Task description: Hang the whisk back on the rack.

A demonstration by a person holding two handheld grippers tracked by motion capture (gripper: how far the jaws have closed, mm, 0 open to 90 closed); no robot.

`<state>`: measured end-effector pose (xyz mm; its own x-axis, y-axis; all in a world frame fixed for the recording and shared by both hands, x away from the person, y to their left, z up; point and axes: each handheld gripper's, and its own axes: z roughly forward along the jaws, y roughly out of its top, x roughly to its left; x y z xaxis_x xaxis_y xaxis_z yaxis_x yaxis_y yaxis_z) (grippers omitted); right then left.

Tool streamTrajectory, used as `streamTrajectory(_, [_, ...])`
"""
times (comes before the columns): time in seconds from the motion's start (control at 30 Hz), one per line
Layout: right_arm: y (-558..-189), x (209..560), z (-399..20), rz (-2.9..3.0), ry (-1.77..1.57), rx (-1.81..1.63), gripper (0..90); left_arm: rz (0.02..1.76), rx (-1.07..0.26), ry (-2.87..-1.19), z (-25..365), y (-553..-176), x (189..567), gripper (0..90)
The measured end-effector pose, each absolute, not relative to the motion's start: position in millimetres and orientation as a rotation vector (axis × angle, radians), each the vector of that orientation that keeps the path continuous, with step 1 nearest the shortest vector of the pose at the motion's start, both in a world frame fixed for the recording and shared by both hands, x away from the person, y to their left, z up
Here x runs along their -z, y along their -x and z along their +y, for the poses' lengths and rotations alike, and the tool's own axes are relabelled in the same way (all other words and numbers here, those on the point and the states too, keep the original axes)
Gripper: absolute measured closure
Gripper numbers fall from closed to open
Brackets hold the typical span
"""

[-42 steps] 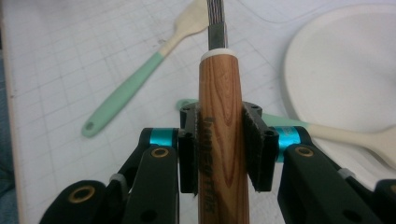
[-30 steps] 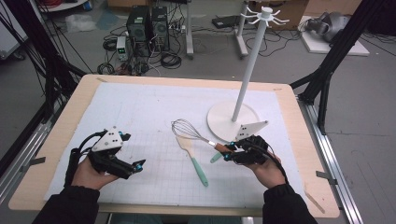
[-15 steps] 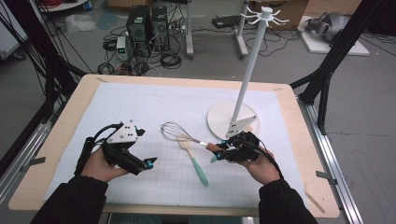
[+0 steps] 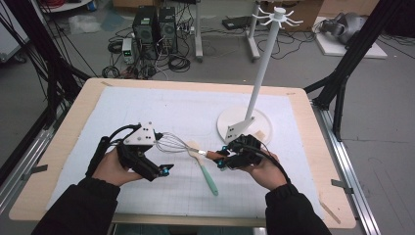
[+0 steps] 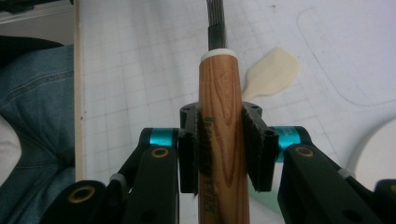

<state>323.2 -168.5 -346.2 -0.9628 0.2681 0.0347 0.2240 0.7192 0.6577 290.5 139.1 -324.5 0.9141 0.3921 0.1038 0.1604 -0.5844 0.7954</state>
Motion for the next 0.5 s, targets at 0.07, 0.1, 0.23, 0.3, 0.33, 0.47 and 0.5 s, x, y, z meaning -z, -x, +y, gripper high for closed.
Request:
streamTrajectory(0.07, [-324,345,-164,2.857,-0.392,-1.076,69.9,0.382,-0.337,-2.192,136,-290,323,3.7])
streamTrajectory(0.1, [-324,345,-162,2.854,-0.385,-1.077,69.9,0.372,-0.337,-2.196,134,-291,322,3.7])
streamTrajectory(0.23, [-324,346,-154,2.878,-0.369,-1.059,69.9,0.345,-0.327,-2.206,129,-291,318,5.4])
streamTrajectory(0.3, [-323,346,-150,2.891,-0.355,-1.041,69.9,0.340,-0.323,-2.210,126,-291,317,6.4])
streamTrajectory(0.33, [-323,346,-147,2.893,-0.342,-1.034,69.9,0.330,-0.319,-2.214,125,-292,316,6.8])
streamTrajectory(0.47, [-322,345,-139,2.909,-0.311,-1.023,69.9,0.318,-0.308,-2.222,121,-292,315,9.3])
streamTrajectory(0.5, [-322,344,-137,2.912,-0.305,-1.018,69.9,0.313,-0.306,-2.226,120,-293,315,10.1])
